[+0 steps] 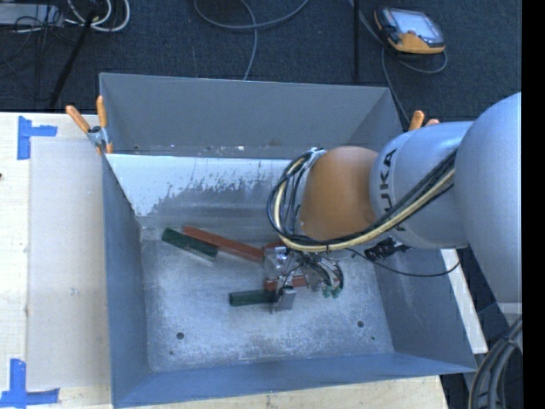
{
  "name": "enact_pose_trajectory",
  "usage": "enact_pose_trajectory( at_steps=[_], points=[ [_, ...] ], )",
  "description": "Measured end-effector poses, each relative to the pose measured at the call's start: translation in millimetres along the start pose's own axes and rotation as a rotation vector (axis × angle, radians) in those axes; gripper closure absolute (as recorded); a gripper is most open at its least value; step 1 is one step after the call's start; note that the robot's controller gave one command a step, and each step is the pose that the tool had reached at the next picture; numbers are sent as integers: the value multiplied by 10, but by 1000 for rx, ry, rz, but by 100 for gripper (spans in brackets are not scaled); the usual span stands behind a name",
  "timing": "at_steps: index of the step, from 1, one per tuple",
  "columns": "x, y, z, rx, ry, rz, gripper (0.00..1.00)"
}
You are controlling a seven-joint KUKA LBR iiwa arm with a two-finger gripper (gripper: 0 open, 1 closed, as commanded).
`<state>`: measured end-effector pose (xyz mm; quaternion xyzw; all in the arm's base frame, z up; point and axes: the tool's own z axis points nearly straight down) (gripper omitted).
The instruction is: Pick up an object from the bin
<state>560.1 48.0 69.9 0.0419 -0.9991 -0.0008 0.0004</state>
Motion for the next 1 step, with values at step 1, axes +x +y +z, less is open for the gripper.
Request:
enact_pose_trajectory(
  at_steps=[1],
  points=[
    [-14, 2, -562, 1, -6, 3, 100]
  ],
)
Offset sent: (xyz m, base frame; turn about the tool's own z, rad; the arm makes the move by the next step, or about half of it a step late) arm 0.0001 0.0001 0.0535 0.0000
